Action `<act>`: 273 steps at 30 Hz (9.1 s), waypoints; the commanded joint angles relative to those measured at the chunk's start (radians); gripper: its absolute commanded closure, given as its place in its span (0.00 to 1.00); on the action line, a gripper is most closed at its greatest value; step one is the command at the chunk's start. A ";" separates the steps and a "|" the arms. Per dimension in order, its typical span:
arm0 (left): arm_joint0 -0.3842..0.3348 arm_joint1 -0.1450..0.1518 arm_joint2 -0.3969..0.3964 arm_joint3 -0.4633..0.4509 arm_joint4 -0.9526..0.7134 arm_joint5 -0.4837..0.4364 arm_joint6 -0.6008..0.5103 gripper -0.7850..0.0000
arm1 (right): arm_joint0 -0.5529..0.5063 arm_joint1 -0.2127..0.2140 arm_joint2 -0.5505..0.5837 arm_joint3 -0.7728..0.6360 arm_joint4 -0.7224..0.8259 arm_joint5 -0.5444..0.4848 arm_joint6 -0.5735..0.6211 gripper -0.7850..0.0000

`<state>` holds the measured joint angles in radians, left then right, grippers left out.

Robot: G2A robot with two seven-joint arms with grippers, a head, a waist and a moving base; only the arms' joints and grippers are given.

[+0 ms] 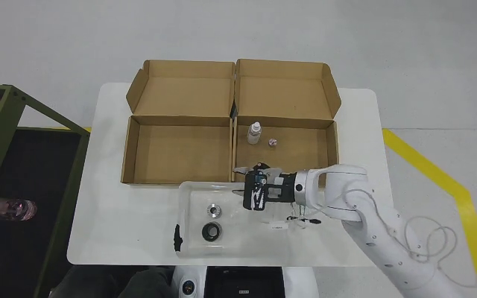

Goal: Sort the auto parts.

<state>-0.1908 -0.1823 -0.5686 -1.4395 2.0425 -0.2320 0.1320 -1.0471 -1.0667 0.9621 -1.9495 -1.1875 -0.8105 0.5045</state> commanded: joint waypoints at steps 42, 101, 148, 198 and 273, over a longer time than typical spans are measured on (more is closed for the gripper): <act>0.000 0.000 0.000 0.000 0.000 0.000 0.000 0.00 | 0.093 -0.088 -0.320 0.174 -0.182 0.069 0.057 0.62; 0.000 0.000 0.000 0.000 0.000 0.000 0.000 0.00 | 0.140 -0.163 -0.317 0.253 -0.093 0.010 0.018 1.00; 0.000 0.000 0.000 0.000 0.000 0.000 0.000 0.00 | 0.222 -0.131 -0.064 0.329 0.224 0.017 -0.163 1.00; 0.000 0.000 0.000 0.000 0.000 0.000 0.000 0.00 | 0.609 -0.396 -0.456 0.893 0.047 0.281 -0.054 0.96; 0.000 0.000 0.000 0.000 0.000 0.000 0.000 0.00 | 0.121 -0.306 -0.083 0.193 -0.112 -0.015 0.057 0.61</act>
<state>-0.1908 -0.1822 -0.5686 -1.4395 2.0425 -0.2320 0.1320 -0.9064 -1.3772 0.8754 -1.7356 -1.2951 -0.8126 0.5574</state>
